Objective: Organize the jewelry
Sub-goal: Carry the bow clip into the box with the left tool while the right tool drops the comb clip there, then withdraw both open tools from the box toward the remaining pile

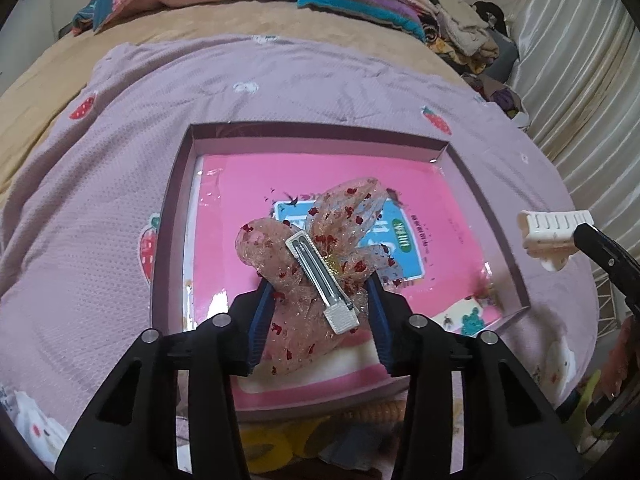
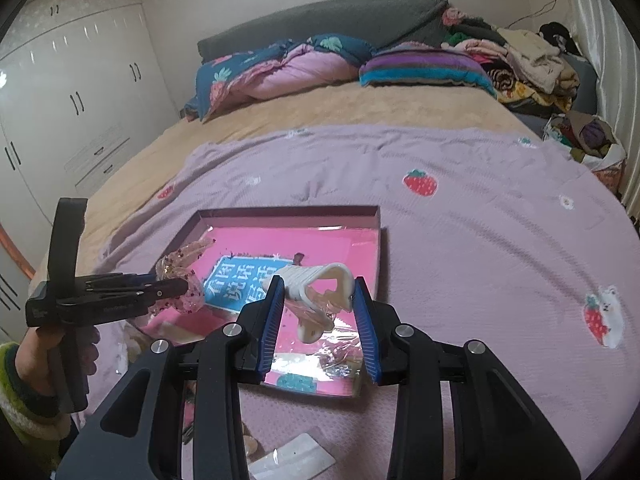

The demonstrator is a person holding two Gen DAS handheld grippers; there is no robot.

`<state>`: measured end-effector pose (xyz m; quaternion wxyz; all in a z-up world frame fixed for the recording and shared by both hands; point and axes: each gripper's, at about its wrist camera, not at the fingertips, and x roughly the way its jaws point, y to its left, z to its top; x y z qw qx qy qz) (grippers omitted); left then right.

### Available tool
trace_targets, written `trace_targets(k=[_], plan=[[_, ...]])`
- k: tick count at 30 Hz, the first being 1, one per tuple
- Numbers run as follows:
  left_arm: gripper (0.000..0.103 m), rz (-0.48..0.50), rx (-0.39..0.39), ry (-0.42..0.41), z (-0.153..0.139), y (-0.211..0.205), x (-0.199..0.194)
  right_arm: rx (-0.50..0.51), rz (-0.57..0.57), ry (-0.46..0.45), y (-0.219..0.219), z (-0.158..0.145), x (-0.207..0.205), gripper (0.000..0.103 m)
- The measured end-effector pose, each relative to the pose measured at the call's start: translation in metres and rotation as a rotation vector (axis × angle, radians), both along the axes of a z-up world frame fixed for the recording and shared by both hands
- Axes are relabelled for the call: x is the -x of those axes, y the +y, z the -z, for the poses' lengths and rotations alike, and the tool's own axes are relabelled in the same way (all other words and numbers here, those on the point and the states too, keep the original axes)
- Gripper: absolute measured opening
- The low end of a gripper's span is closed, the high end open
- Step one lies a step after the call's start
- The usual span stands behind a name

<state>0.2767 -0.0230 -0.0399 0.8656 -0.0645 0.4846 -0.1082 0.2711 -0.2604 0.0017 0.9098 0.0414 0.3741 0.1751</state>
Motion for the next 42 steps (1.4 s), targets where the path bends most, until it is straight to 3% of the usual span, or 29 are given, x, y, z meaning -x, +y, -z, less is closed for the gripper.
trace_targets(k=[9, 17, 23, 25, 26, 27, 34, 37, 40, 42], plan=[[0.064, -0.002, -0.020, -0.005, 0.002, 0.007, 0.009, -0.007, -0.021, 0.061, 0.019, 0.028, -0.006, 0.033], [0.079, -0.047, -0.018, -0.029, -0.010, 0.025, 0.026, -0.024, -0.030, 0.121, 0.026, 0.048, -0.007, 0.033], [0.081, -0.086, -0.015, -0.050, -0.024, 0.040, 0.042, -0.037, -0.011, 0.163, 0.021, 0.059, -0.004, 0.035], [0.083, -0.097, -0.010, -0.057, -0.028, 0.044, 0.046, -0.042, -0.001, 0.164, 0.017, 0.057, 0.000, 0.046], [0.091, -0.105, -0.011, -0.063, -0.031, 0.046, 0.048, -0.041, 0.004, 0.158, 0.016, 0.055, 0.003, 0.050], [0.092, -0.111, -0.012, -0.068, -0.033, 0.047, 0.050, -0.036, 0.012, 0.145, 0.014, 0.051, 0.007, 0.050], [0.092, -0.129, 0.000, -0.110, -0.051, 0.054, 0.068, -0.019, 0.044, 0.057, -0.001, 0.021, 0.033, 0.072], [0.093, -0.137, 0.005, -0.126, -0.059, 0.055, 0.075, -0.004, 0.046, 0.004, -0.005, 0.004, 0.048, 0.074], [0.093, -0.144, 0.006, -0.147, -0.066, 0.055, 0.084, 0.008, 0.045, -0.045, -0.007, -0.011, 0.062, 0.085], [0.093, -0.147, 0.005, -0.160, -0.072, 0.055, 0.090, 0.010, 0.042, -0.078, -0.008, -0.021, 0.072, 0.085]])
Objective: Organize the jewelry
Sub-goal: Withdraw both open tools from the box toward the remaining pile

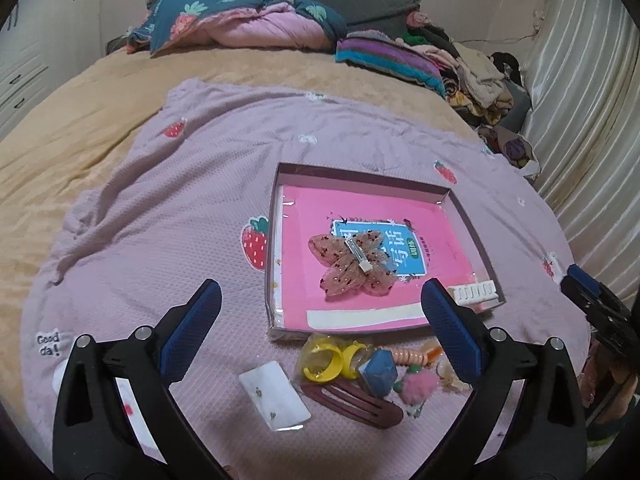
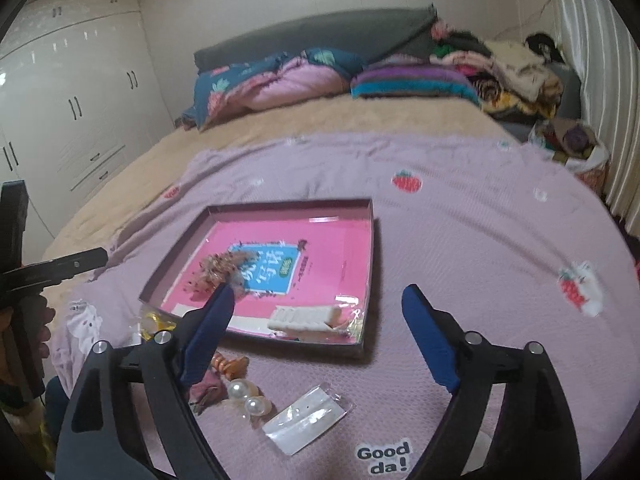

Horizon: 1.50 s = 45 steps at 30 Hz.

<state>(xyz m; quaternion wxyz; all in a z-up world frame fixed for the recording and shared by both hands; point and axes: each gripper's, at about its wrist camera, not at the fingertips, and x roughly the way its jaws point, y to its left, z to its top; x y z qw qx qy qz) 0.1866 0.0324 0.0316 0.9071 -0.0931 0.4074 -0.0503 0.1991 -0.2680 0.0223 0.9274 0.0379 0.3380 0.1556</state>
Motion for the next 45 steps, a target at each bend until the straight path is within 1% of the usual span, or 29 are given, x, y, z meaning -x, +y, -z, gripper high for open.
trace_targets(k=[5, 9, 18, 25, 36, 40, 45], plan=[[0.093, -0.004, -0.004, -0.028, -0.010, 0.000, 0.015, -0.022, -0.014, -0.044, -0.003, -0.018, 0.020, 0.085], [0.093, -0.003, -0.007, -0.045, -0.015, -0.002, 0.026, -0.057, -0.029, -0.057, -0.005, -0.028, 0.033, 0.085], [0.093, 0.002, -0.020, -0.066, -0.019, -0.003, 0.049, -0.053, -0.059, -0.088, 0.004, -0.039, 0.060, 0.085], [0.093, -0.009, -0.036, -0.062, -0.012, 0.002, 0.066, -0.034, -0.094, -0.075, 0.019, -0.031, 0.077, 0.085], [0.093, -0.027, -0.053, -0.048, 0.004, 0.014, 0.088, 0.009, -0.171, -0.028, 0.050, -0.008, 0.099, 0.085], [0.093, -0.035, -0.060, -0.039, 0.011, 0.018, 0.092, 0.029, -0.193, -0.015, 0.061, -0.002, 0.104, 0.085], [0.093, -0.037, -0.050, -0.023, 0.021, 0.026, 0.097, 0.049, -0.221, 0.006, 0.072, 0.007, 0.106, 0.085]])
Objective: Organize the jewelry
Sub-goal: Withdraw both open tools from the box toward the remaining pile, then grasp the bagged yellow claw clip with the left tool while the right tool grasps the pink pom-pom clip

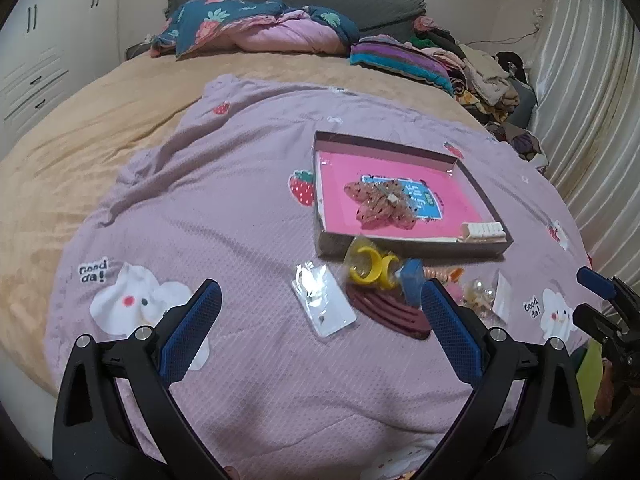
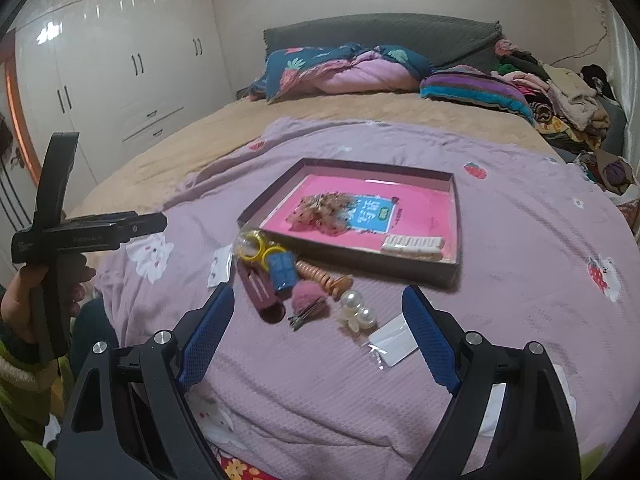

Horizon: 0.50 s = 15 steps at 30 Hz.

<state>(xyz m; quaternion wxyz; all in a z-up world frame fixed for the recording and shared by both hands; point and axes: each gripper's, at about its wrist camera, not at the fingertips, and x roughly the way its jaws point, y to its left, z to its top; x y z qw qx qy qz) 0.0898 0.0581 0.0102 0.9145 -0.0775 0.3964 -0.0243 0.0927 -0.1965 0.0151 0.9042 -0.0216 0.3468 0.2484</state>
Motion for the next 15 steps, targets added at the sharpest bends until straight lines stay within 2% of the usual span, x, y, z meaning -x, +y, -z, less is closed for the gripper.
trace_targets(k=[12, 15], plan=[[0.093, 0.019, 0.000, 0.044, 0.025, 0.005, -0.004, 0.020, -0.043, 0.105, 0.025, 0.036, -0.006, 0.085], [0.087, 0.041, 0.012, 0.056, 0.030, 0.003, -0.010, 0.018, -0.044, 0.137, 0.030, 0.045, -0.010, 0.085]])
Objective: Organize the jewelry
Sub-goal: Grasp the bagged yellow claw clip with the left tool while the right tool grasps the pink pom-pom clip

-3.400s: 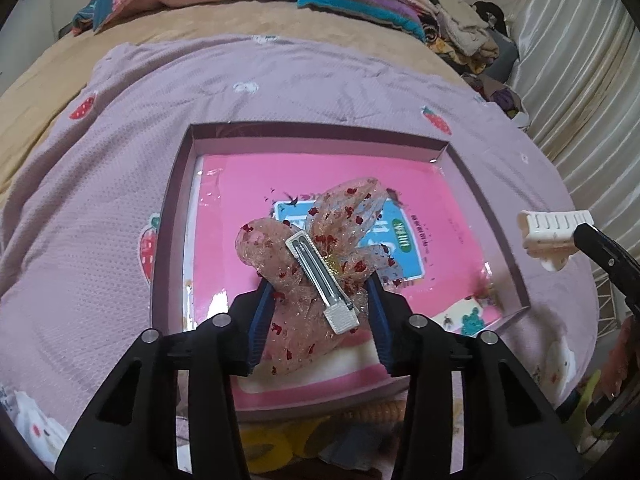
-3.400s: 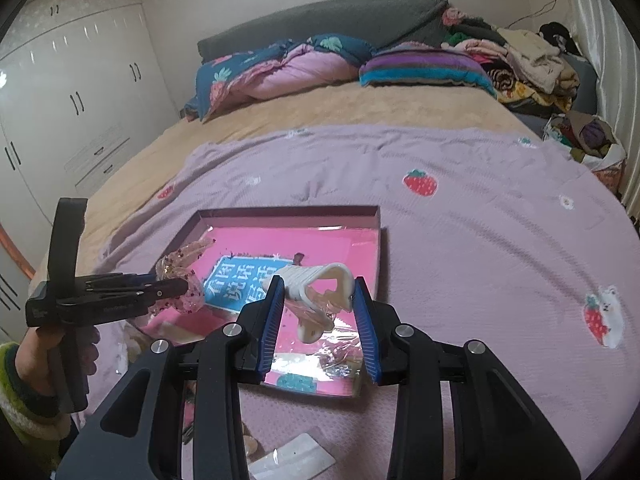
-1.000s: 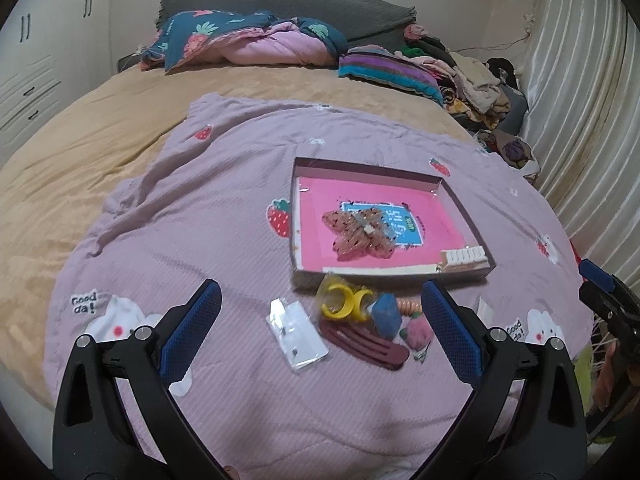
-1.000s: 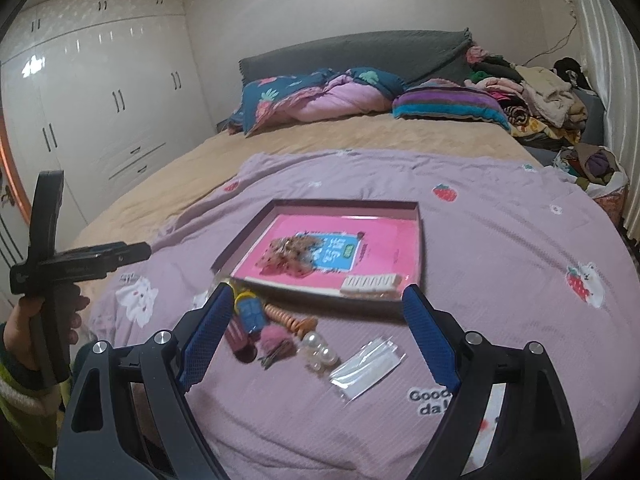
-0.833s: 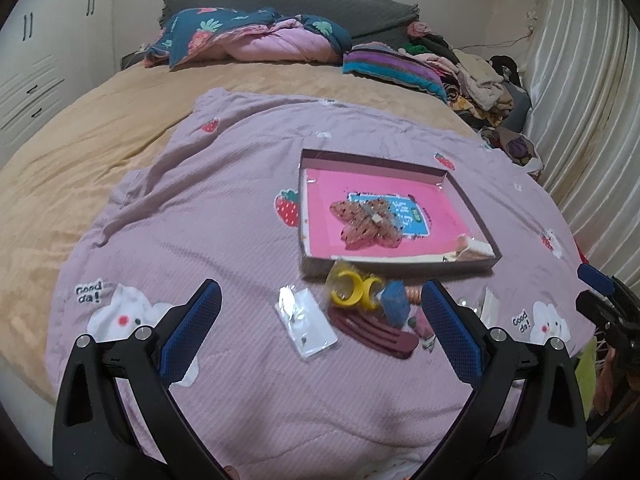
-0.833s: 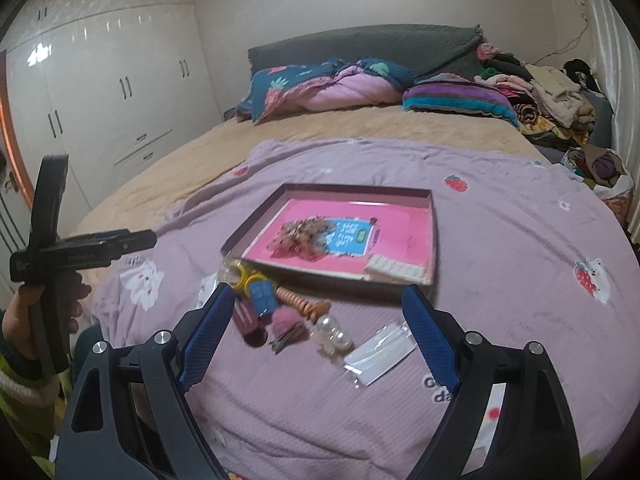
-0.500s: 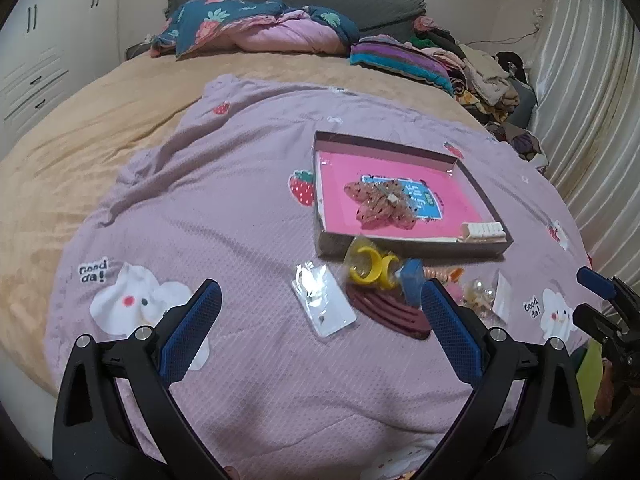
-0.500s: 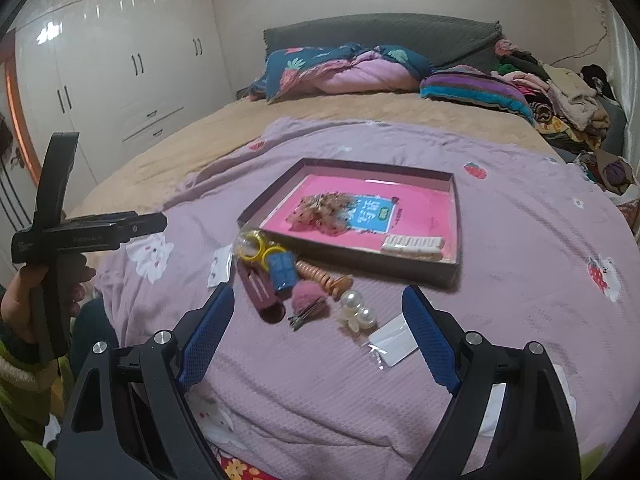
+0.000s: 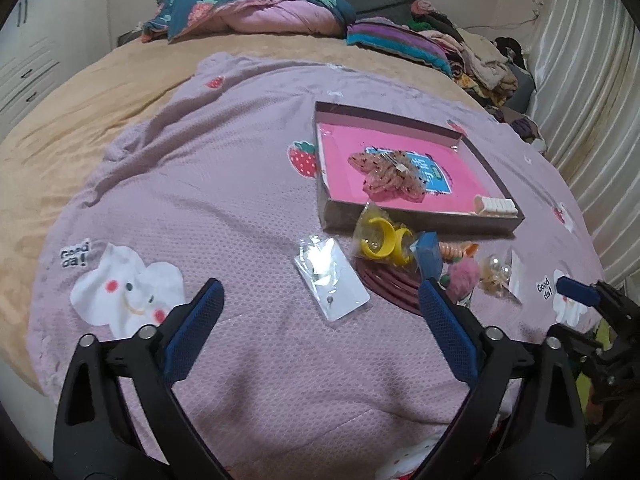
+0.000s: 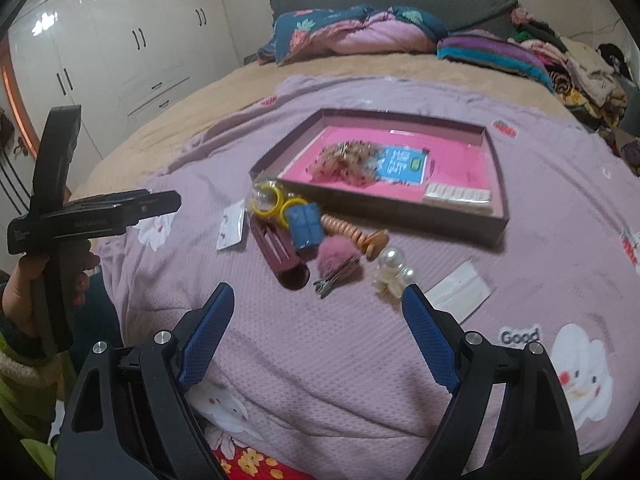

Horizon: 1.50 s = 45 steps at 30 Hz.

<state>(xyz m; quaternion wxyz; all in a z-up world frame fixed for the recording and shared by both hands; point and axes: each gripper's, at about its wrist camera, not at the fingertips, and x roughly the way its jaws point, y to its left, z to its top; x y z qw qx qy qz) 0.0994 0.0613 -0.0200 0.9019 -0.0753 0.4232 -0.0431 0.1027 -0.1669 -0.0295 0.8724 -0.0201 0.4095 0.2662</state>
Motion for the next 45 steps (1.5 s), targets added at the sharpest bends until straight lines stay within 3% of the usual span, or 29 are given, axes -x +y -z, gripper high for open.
trace_targets(k=[12, 21, 26, 35, 40, 45], plan=[[0.059, 0.070, 0.029, 0.075, 0.023, -0.015, -0.036, -0.001, 0.015, 0.073, 0.013, 0.025, -0.016, 0.084], [0.035, 0.146, 0.040, 0.123, 0.036, -0.034, -0.070, -0.022, 0.027, 0.134, 0.023, 0.040, -0.033, 0.064], [0.032, 0.162, 0.066, 0.142, 0.042, -0.036, -0.081, -0.053, 0.061, 0.194, 0.020, 0.051, -0.048, 0.053], [0.031, 0.185, 0.097, 0.160, 0.048, -0.036, -0.091, -0.104, 0.122, 0.284, 0.021, 0.066, -0.076, 0.043], [0.030, 0.198, 0.109, 0.169, 0.051, -0.037, -0.095, -0.118, 0.140, 0.300, 0.025, 0.072, -0.087, 0.028], [0.028, 0.212, 0.112, 0.176, 0.052, -0.040, -0.097, -0.126, 0.132, 0.282, 0.021, 0.069, -0.086, 0.026]])
